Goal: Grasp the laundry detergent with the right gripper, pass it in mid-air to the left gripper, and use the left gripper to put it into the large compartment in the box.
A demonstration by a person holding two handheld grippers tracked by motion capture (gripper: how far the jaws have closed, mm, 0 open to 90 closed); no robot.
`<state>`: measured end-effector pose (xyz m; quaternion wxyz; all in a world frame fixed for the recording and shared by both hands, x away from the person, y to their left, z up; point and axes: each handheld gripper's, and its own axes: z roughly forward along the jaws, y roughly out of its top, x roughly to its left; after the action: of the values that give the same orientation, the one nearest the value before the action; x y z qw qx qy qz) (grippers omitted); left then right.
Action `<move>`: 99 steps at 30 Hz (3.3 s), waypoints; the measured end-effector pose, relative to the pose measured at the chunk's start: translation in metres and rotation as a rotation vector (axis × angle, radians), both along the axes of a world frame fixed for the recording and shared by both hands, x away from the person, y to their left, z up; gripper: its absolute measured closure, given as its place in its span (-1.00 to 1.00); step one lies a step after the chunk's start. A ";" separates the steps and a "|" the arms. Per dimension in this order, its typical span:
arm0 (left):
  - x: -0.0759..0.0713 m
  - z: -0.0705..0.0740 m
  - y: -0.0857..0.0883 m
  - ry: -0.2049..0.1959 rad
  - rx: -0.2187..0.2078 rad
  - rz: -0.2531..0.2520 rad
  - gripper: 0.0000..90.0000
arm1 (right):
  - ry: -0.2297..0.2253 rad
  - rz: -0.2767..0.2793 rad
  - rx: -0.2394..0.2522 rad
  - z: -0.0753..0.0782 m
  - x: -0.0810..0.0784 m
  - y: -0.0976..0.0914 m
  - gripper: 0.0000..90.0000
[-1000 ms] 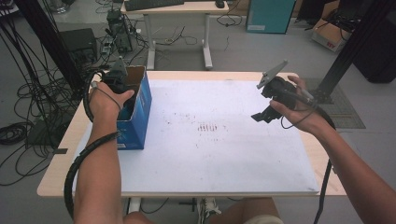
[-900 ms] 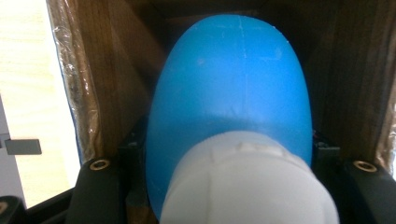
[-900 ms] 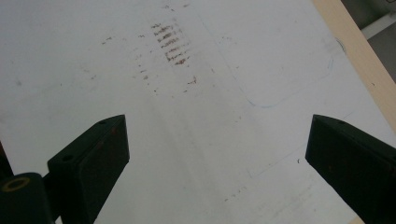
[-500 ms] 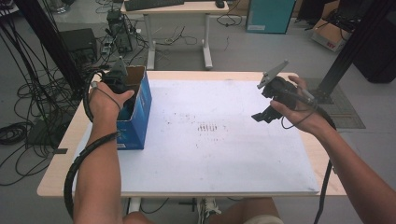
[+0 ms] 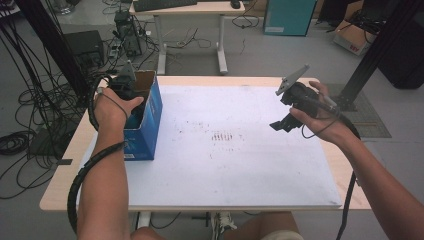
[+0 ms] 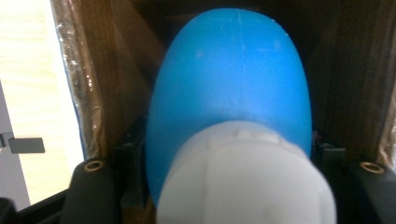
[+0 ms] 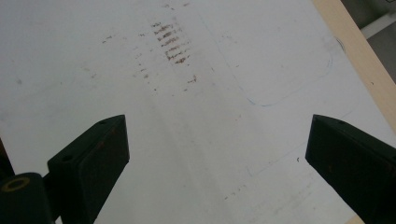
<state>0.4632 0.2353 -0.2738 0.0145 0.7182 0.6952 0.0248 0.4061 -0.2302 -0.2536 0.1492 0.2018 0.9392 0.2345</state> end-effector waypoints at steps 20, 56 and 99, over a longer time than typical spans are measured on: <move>-0.015 0.028 -0.004 -0.057 0.028 -0.011 -0.43 | 0.003 0.000 0.011 0.001 0.002 0.003 -0.86; -0.061 0.099 -0.119 -0.200 -0.054 -0.358 -0.82 | 0.087 -0.093 -0.045 0.004 0.060 -0.013 -0.86; -0.053 0.064 -0.190 -0.164 -0.110 -0.556 -0.83 | 0.097 -0.154 -0.118 0.021 0.093 -0.017 -0.86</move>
<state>0.4101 0.0451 -0.2098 0.1158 0.8749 0.4685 0.0400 0.4991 -0.2469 -0.2326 0.1327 0.2756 0.9391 0.1567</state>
